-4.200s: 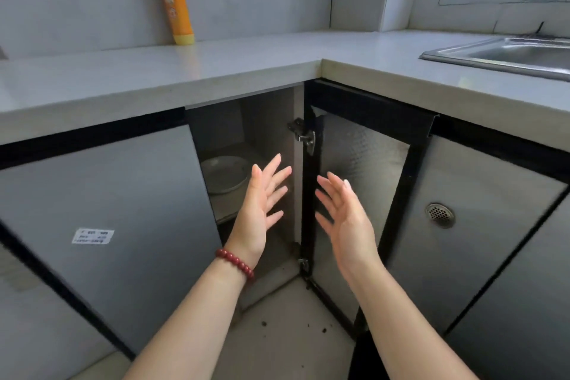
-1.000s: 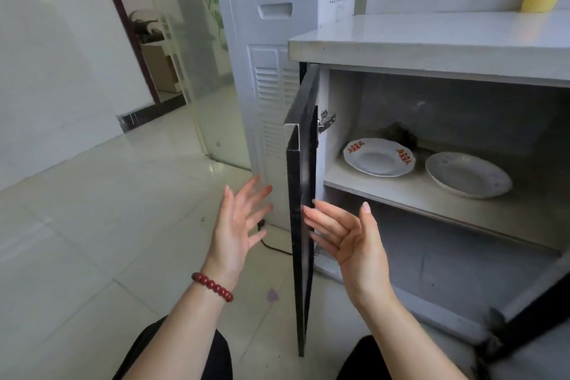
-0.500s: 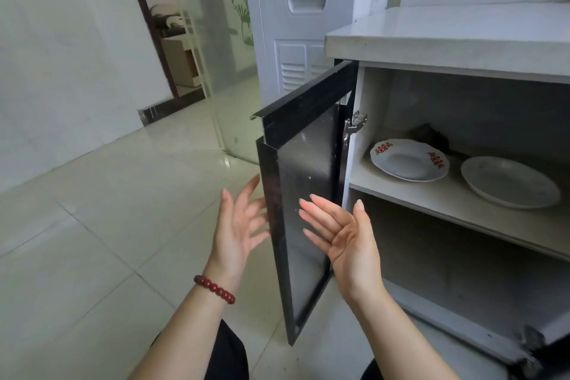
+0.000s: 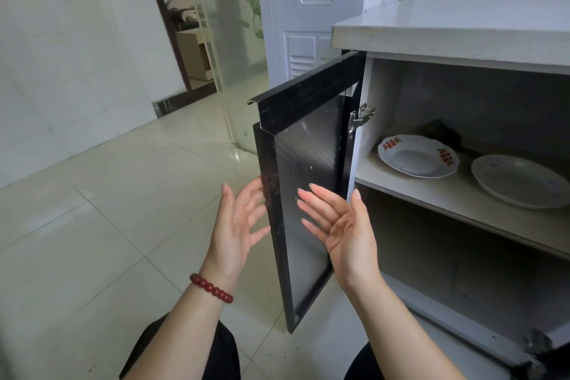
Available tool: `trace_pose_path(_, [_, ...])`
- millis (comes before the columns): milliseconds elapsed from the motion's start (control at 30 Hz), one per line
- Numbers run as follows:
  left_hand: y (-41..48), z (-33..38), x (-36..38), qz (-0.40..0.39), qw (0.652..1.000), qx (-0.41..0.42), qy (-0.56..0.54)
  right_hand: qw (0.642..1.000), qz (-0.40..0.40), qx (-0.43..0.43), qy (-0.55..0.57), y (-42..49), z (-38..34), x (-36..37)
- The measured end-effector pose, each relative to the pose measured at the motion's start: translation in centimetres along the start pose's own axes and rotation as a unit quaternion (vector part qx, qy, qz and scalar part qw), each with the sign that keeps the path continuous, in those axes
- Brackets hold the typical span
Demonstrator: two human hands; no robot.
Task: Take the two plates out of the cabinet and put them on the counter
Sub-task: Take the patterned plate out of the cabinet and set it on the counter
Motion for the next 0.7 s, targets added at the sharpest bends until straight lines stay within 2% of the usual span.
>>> trace_pose_path(167, [-1.7,0.3,-0.2,0.088,0.989,0.120,-0.019,1.000,-0.002,-0.021,-0.021,-0.4,-0.5,-0.3])
trace_pose_path(333, [-2.6,1.1,1.5,0.059,0.979,0.191,-0.050,0.998,0.013,-0.050,-0.033,-1.0,-1.5,-1.2])
trace_pose_path(700, [0.9,0.0,12.1,-0.061,0.991,0.114,-0.023,0.990,0.086,-0.106,-0.031,-2.1,-5.6,-7.7])
Point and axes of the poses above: each hand's wrist, its own y-axis towards the middle knuckle, its own x-axis out of the palm, z = x × y, the point moved 2 cm from there along y, towards the middle knuckle, and after that the axes turned 6 degrees about -x, right-handed, at the moved point
